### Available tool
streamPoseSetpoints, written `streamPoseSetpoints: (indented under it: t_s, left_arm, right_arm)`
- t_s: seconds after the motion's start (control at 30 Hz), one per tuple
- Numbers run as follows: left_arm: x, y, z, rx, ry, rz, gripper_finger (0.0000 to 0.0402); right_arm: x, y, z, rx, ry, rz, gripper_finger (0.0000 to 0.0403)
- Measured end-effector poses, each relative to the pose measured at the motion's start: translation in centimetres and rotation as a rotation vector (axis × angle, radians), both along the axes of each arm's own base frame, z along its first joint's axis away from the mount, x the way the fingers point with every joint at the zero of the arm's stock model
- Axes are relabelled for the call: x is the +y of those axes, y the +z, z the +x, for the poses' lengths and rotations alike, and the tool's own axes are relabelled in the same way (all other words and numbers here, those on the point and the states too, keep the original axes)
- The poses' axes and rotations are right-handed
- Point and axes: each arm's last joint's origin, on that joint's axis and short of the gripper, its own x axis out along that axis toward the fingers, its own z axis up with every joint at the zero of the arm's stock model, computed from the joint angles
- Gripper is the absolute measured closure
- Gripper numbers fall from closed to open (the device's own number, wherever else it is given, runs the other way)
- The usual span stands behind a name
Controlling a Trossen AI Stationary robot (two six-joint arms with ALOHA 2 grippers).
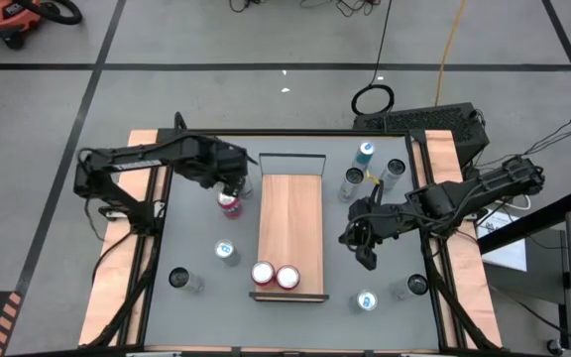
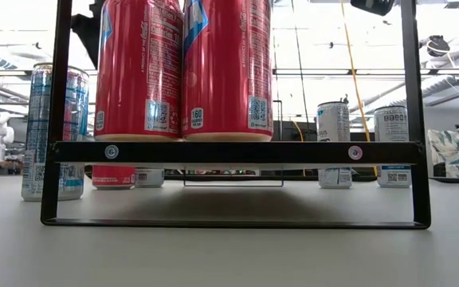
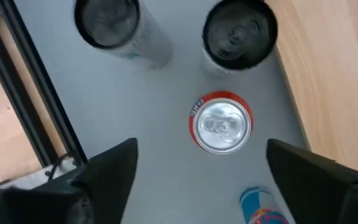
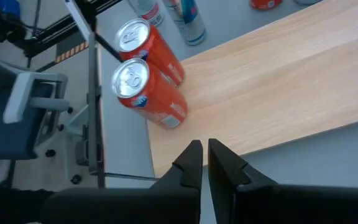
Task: Sort soda cans
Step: Put the red soda can on the shelf and align it with the other red soda cans
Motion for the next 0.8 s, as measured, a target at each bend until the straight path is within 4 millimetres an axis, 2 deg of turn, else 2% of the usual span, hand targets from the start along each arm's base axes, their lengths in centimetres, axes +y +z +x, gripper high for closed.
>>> streamPoseSetpoints:
  t_s: [0.1,0.37,0.8]
  left_arm:
    - [0.0,-1.2,0.8,0.018,0.003,-0.038,0.0026]
    - [0.1,-3.7,2.0,0.029,0.030,-0.076,0.0022]
    - [0.4,-7.4,2.3,0.009,0.037,-0.097,0.0022]
  right_arm:
    - [-0.2,0.0,0.0,-0.002,-0.018,-0.023,0.0402]
    - [-0.3,-0.1,0.0,-0.008,-0.002,-0.071,0.0402]
    - [-0.9,-0.1,0.2,-0.010,-0.001,-0.102,0.0402]
